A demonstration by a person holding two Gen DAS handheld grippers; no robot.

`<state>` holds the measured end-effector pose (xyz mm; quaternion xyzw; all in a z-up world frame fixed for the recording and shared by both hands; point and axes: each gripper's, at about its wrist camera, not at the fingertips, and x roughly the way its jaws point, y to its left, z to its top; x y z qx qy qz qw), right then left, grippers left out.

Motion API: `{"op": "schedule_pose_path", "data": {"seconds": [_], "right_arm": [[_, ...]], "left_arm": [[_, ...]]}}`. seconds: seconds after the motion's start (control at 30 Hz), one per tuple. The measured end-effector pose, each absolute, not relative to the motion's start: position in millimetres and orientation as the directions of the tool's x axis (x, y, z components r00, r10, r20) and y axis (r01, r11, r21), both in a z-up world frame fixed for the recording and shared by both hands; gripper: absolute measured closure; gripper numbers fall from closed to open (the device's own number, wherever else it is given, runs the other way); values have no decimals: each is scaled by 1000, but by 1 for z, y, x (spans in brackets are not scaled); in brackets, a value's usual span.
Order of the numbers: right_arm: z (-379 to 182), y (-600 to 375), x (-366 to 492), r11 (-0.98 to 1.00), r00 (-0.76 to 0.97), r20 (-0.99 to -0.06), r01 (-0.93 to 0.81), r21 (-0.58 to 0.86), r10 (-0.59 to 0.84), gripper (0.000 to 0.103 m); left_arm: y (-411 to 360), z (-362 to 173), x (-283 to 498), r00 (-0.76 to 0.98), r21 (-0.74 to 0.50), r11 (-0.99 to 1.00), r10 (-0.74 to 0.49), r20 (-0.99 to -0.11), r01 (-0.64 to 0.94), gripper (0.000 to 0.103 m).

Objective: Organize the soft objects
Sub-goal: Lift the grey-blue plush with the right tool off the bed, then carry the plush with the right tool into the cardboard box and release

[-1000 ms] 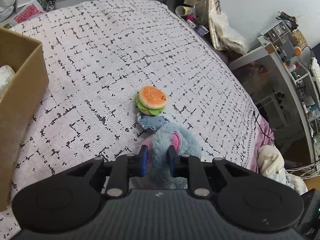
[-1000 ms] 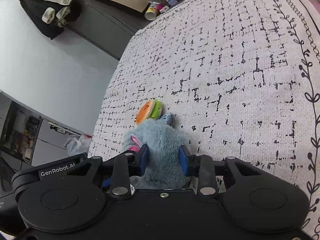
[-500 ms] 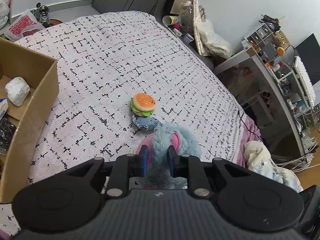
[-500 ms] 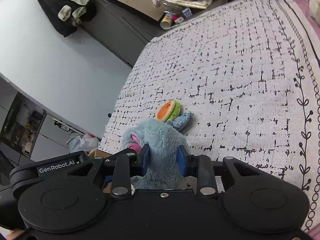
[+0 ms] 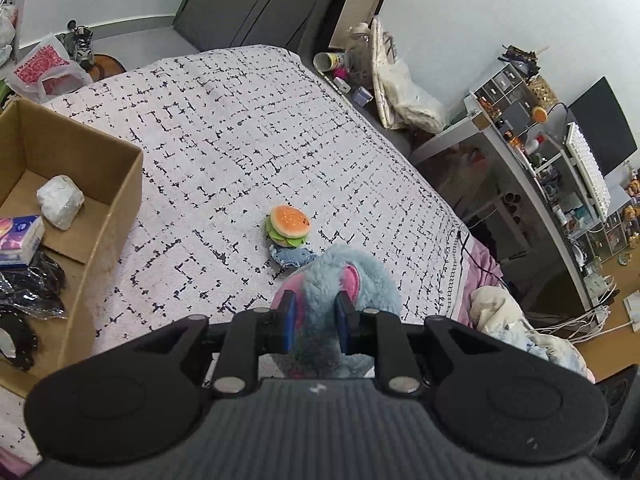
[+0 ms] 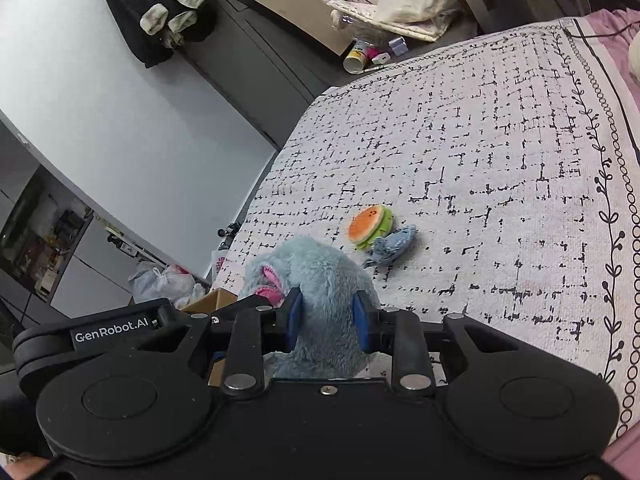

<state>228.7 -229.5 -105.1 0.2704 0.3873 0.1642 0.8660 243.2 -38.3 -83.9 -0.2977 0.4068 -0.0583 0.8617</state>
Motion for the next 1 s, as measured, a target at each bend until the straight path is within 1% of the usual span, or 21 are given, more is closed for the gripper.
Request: {"op": "schedule_pose_path", "data": {"seconds": [0.43,1.0], "right_arm": [[-87,-200,220,810,665,-566,-101,578,487,76],[-80,-136,233,802,633,-562,-166,574,533,77]], "left_arm": [[-6,-72,232,694,-599,790,-356,-626,-134,83],[53,-59,222,765,-642,744,-300,-570,-187,83]]}}
